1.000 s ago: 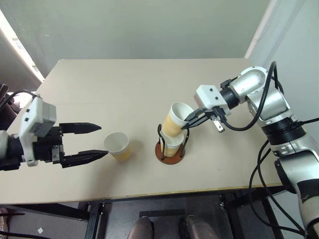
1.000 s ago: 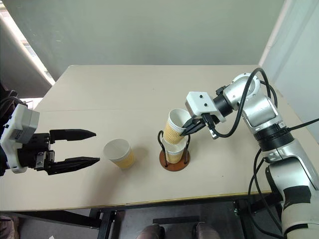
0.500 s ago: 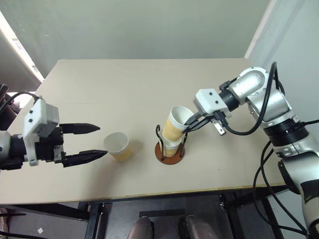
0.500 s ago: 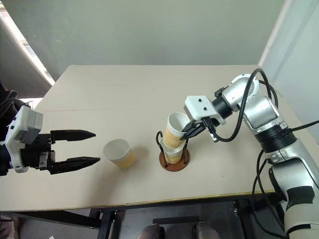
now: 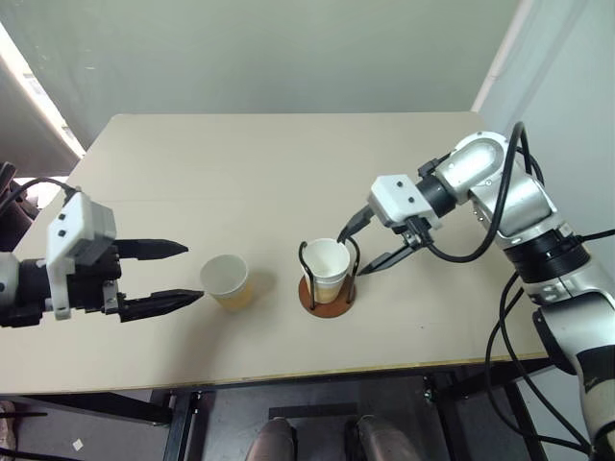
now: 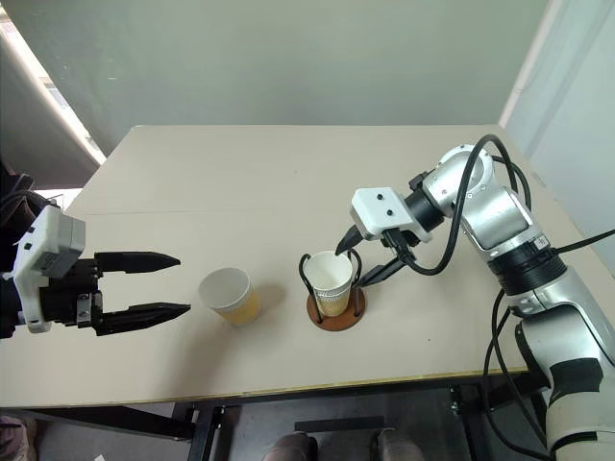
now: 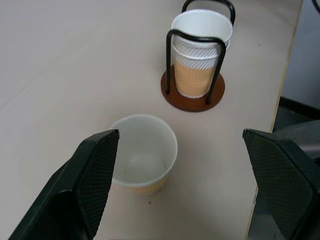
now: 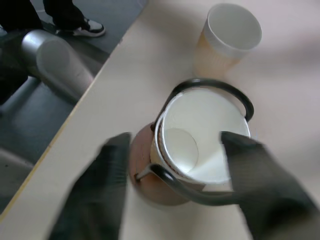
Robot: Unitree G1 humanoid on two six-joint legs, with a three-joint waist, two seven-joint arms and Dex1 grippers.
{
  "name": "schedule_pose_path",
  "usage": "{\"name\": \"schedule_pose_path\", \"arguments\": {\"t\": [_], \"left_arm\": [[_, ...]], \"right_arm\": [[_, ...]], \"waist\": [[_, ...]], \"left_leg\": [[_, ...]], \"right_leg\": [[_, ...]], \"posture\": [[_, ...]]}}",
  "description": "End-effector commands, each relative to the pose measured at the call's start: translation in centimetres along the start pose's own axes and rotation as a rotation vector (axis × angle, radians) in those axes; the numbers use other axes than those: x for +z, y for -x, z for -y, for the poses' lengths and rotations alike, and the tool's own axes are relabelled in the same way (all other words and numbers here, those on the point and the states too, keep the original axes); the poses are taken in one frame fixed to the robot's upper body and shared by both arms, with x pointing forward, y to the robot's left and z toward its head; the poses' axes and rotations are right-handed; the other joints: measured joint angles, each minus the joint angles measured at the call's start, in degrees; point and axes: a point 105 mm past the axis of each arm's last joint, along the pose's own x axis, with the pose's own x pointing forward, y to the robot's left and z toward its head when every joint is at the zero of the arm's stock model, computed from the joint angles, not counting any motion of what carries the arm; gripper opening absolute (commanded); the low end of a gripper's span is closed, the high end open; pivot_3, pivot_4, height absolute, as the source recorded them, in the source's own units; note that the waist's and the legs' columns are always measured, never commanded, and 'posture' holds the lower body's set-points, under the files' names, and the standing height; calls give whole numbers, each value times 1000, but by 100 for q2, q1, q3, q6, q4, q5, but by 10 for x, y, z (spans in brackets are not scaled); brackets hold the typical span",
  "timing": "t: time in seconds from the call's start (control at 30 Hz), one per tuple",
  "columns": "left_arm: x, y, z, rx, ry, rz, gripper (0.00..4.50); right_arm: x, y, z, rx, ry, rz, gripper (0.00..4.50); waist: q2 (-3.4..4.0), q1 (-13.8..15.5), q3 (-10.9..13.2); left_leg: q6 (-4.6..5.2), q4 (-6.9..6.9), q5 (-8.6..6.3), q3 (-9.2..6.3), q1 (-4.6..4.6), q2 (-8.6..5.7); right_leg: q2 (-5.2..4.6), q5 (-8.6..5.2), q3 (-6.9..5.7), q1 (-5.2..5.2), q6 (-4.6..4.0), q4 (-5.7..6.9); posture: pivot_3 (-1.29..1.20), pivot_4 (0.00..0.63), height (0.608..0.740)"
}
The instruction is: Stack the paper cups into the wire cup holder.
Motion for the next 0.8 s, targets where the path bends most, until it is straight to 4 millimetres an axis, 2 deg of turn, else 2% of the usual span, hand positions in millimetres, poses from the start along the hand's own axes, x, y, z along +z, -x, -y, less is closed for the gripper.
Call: {"name": "schedule_pose_path", "arguments": {"t": [0.03, 0.13, 0.23, 0.47, 0.57, 0.67, 0.8], "left_arm": [[0, -4, -6, 9, -102, -89, 4258], [-2, -15, 0, -73, -126, -120, 4258], [-14, -23, -1, -116, -135, -176, 4258], [-38, -45, -14, -133, -176, -288, 4258], [-39, -56, -20, -130, -183, -279, 4258], [-37, -64, -20, -148, -189, -267, 4258], [-36, -68, -20, -168, -198, -268, 3415]], "right_arm": [[26, 29, 24, -176, -10, 142, 4258], [41, 51, 50, -402, -123, 385, 4258], [44, 51, 58, -511, -200, 487, 4258], [42, 35, 42, -511, -267, 512, 4258], [44, 32, 33, -467, -275, 518, 4258], [47, 25, 15, -362, -272, 499, 4258], [46, 18, 1, -292, -271, 460, 4291]], "waist": [[0, 2, 0], [0, 20, 0], [-2, 21, -1], [-4, 41, -2], [-4, 40, -2], [-5, 46, -3], [-5, 45, -3]], "left_leg": [[0, 0, 0, -1, 0, 0], [2, 3, 2, -2, -7, -1], [-1, 2, 0, -3, -5, -2], [-11, 0, -7, -9, -47, -2], [-13, 2, -6, -10, -69, -2], [-14, 3, -6, -13, -74, -3], [-14, 10, -5, -13, -80, -3]], "right_leg": [[0, -3, 0, -1, -5, 0], [0, -4, 3, -7, -12, 1], [0, -6, 3, -7, -15, 0], [0, 16, -3, -52, 22, 2], [0, 22, -4, -74, 32, 2], [0, 23, -7, -76, 33, -1], [0, 27, -7, -76, 43, -4]], "posture": [[0, 150, 740], [0, 150, 740], [0, 150, 740], [0, 150, 740], [0, 150, 740], [0, 150, 740], [0, 150, 740]]}}
